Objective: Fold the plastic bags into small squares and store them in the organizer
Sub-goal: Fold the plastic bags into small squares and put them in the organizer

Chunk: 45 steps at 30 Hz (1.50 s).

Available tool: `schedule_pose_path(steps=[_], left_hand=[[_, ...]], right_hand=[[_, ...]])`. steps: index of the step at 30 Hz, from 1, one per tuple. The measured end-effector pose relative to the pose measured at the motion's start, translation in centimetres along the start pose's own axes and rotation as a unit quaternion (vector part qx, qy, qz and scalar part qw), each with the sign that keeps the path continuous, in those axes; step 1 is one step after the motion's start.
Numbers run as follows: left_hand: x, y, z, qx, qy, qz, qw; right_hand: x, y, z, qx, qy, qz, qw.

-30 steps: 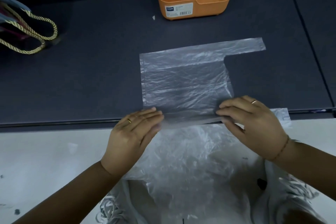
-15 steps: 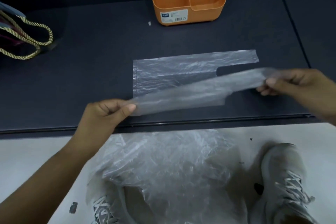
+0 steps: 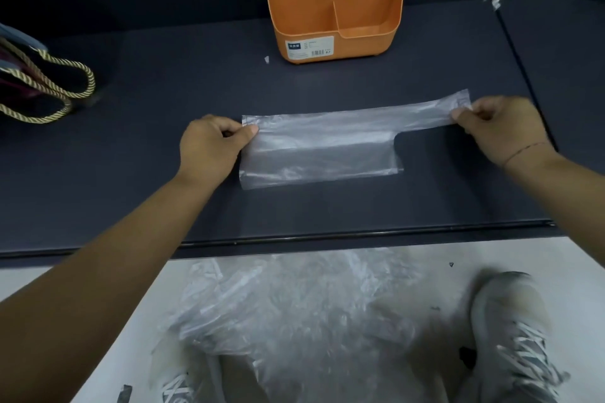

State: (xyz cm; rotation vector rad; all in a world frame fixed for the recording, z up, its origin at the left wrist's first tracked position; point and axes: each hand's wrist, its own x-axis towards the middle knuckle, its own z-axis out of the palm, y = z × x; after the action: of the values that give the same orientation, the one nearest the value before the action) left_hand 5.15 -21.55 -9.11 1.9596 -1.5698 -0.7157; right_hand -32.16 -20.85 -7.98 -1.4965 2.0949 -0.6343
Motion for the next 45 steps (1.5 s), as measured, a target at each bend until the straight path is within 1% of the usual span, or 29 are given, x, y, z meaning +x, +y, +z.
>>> schedule_pose_path(steps=[4, 6, 7, 8, 9, 10, 11, 12, 13, 14, 15, 17, 18, 21, 23, 26, 28, 30, 32, 34, 36, 39, 45], left_hand=[[0.3, -0.4, 0.3, 0.061, 0.033, 0.004, 0.998], [-0.3, 0.0, 0.3, 0.115, 0.068, 0.010, 0.991], [-0.8, 0.5, 0.3, 0.134, 0.091, 0.041, 0.986], [-1.3, 1.1, 0.4, 0.145, 0.109, 0.096, 0.979], [-1.6, 1.8, 0.6, 0.158, 0.108, 0.159, 0.969], [-1.9, 2.4, 1.0, 0.177, 0.084, 0.217, 0.956], [-2.1, 2.9, 1.6, 0.200, 0.042, 0.257, 0.944], [-2.4, 3.4, 2.2, 0.225, -0.009, 0.273, 0.935], [-2.7, 3.6, 2.8, 0.245, -0.053, 0.269, 0.930], [-3.1, 3.6, 3.3, 0.261, -0.085, 0.259, 0.926], [-3.5, 3.2, 3.7, 0.274, -0.104, 0.248, 0.923], [-4.5, 2.0, 4.1, 0.295, -0.125, 0.223, 0.921], [-4.9, 1.2, 4.1, 0.310, -0.130, 0.211, 0.918], [-6.3, -0.7, 3.5, 0.329, -0.122, 0.181, 0.919], [-7.3, -1.2, 2.9, 0.331, -0.113, 0.166, 0.922], [-8.5, -1.2, 2.1, 0.324, -0.107, 0.137, 0.930], [-8.5, -0.6, 1.9, 0.292, -0.100, 0.128, 0.942], [-7.5, 0.5, 2.0, 0.243, -0.070, 0.162, 0.954], [-6.0, 1.2, 2.6, 0.221, -0.059, 0.196, 0.954], [-4.6, 1.3, 3.2, 0.248, -0.081, 0.205, 0.944], [-3.9, 0.8, 3.6, 0.296, -0.107, 0.197, 0.929], [-3.9, 0.1, 3.7, 0.327, -0.112, 0.189, 0.919], [-4.5, -0.5, 2.8, 0.363, -0.120, 0.172, 0.908]], right_hand=[[0.1, -0.6, 0.1, -0.024, 0.012, 0.028, 0.999], [-0.2, -1.3, 0.3, -0.052, 0.050, 0.015, 0.997], [-0.4, -2.0, 0.5, -0.063, 0.077, -0.009, 0.995], [-0.7, -3.0, 1.0, -0.064, 0.098, -0.052, 0.992], [-1.1, -4.3, 1.6, -0.059, 0.101, -0.111, 0.987], [-1.6, -5.7, 2.5, -0.056, 0.081, -0.176, 0.980], [-2.2, -7.1, 3.7, -0.065, 0.044, -0.239, 0.968], [-2.8, -8.5, 5.1, -0.077, -0.003, -0.292, 0.953], [-3.6, -9.7, 6.5, -0.087, -0.057, -0.325, 0.940], [-4.3, -10.7, 7.8, -0.095, -0.109, -0.336, 0.931], [-4.8, -11.2, 9.0, -0.107, -0.150, -0.331, 0.926], [-5.0, -10.6, 10.7, -0.166, -0.197, -0.307, 0.916], [-5.0, -9.9, 11.0, -0.205, -0.202, -0.301, 0.909], [-4.5, -7.8, 10.6, -0.290, -0.183, -0.329, 0.880], [-4.4, -7.1, 10.1, -0.309, -0.186, -0.337, 0.870], [-4.5, -7.2, 9.6, -0.314, -0.186, -0.344, 0.865], [-4.9, -7.7, 9.7, -0.297, -0.179, -0.350, 0.870], [-5.6, -8.8, 10.2, -0.255, -0.173, -0.353, 0.884], [-6.3, -9.8, 11.0, -0.204, -0.174, -0.348, 0.898], [-6.5, -10.0, 11.8, -0.187, -0.178, -0.338, 0.905], [-6.3, -9.2, 11.9, -0.217, -0.172, -0.322, 0.906], [-5.5, -7.2, 10.6, -0.280, -0.158, -0.294, 0.900], [-4.1, -2.5, 6.2, -0.299, -0.126, -0.221, 0.920]])
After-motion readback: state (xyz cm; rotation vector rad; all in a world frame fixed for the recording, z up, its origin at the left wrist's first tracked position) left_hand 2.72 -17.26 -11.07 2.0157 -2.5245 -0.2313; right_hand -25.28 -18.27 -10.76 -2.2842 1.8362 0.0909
